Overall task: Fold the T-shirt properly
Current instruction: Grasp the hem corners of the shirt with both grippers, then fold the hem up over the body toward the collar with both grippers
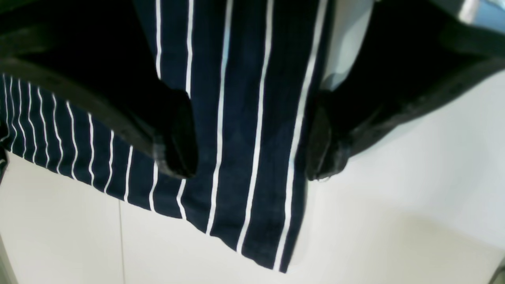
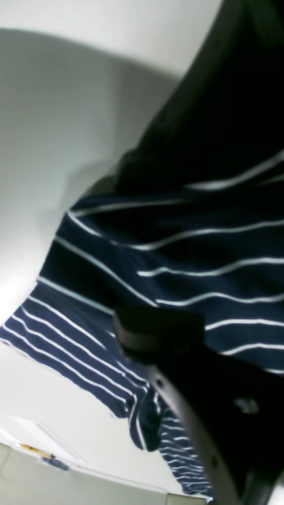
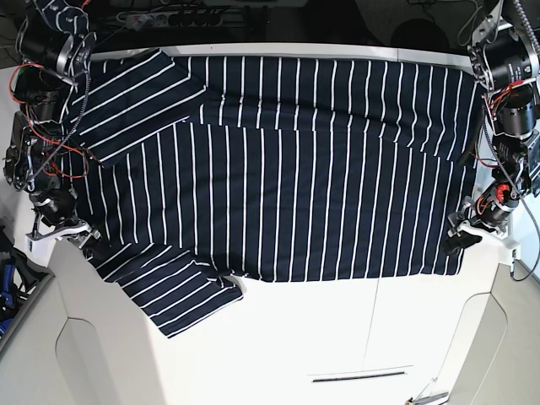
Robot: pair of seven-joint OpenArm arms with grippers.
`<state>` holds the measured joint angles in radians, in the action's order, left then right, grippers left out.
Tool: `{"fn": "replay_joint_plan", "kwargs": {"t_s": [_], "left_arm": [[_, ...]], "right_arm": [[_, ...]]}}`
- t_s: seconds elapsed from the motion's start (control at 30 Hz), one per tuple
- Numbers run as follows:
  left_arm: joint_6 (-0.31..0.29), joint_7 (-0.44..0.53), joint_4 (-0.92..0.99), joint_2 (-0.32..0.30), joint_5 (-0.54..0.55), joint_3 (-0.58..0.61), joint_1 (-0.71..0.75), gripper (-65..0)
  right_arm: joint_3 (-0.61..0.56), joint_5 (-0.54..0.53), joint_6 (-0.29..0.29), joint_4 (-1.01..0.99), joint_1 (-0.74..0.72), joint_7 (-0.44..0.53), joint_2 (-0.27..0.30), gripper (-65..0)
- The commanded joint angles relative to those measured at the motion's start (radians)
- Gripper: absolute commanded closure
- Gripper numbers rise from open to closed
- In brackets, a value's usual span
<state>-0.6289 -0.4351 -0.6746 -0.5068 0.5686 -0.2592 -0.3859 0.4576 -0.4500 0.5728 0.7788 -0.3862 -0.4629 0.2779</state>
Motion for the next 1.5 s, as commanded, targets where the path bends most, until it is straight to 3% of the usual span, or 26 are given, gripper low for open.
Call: {"fn": "replay_joint_plan", "kwargs": {"t_s": [0.0,0.07,0.13,0.17,0.27,0.4,0.6,1.0,1.13,1.3,1.47], "left_arm": [[-0.003,-0.025,-0.007,-0.012,-0.004,-0.001,-0.024,-45.1],[-0.004,-0.044,-0.007,-0.011,-0.003,-0.001,-0.034,-42.9],[-0.012,-0.071,-0.007,-0.011,0.008,-0.001,-0.047,-33.9],[-0.017,-0.083,-0.008,-0.011,0.022,-0.001,-0.052,-28.8],[-0.057,-0.107,-0.008,-0.011,0.048,-0.001,-0.069,-17.2],[-0.057,-0.138,-0.008,-0.012,0.048,-0.001,-0.096,-0.2],[-0.069,-0.177,-0.013,-0.021,0.059,-0.001,-0.145,0.0],[-0.069,-0.475,-0.126,-0.069,0.281,-0.001,-0.151,0.0],[-0.069,-0.562,-0.185,-0.106,0.394,-0.002,-0.103,0.0],[-0.069,-0.581,-0.319,-0.186,0.496,-0.003,0.012,0.0],[-0.069,-0.641,-0.454,-0.222,0.568,-0.003,0.113,0.0]], "right_arm": [[-0.010,0.010,0.000,0.011,-0.021,-0.013,0.010,-31.4],[-0.017,0.013,0.000,0.011,-0.021,-0.013,0.010,-17.2],[-0.019,0.013,0.000,0.011,-0.021,-0.013,0.010,-2.8],[-0.019,0.013,0.001,0.011,-0.021,-0.013,0.010,0.0],[-0.019,0.013,0.002,0.011,-0.021,-0.014,0.010,0.0],[-0.019,0.011,0.011,0.011,-0.021,-0.037,0.011,0.0],[-0.019,-0.064,0.011,0.059,-0.021,-0.102,0.018,0.0],[-0.019,-0.192,0.011,0.266,-0.017,-0.330,0.066,0.0],[-0.018,-0.232,0.011,0.320,0.007,-0.391,0.077,0.0],[-0.018,-0.271,0.011,0.444,0.092,-0.407,0.109,0.0],[-0.016,-0.291,0.011,0.563,0.183,-0.412,0.148,0.0]]}}
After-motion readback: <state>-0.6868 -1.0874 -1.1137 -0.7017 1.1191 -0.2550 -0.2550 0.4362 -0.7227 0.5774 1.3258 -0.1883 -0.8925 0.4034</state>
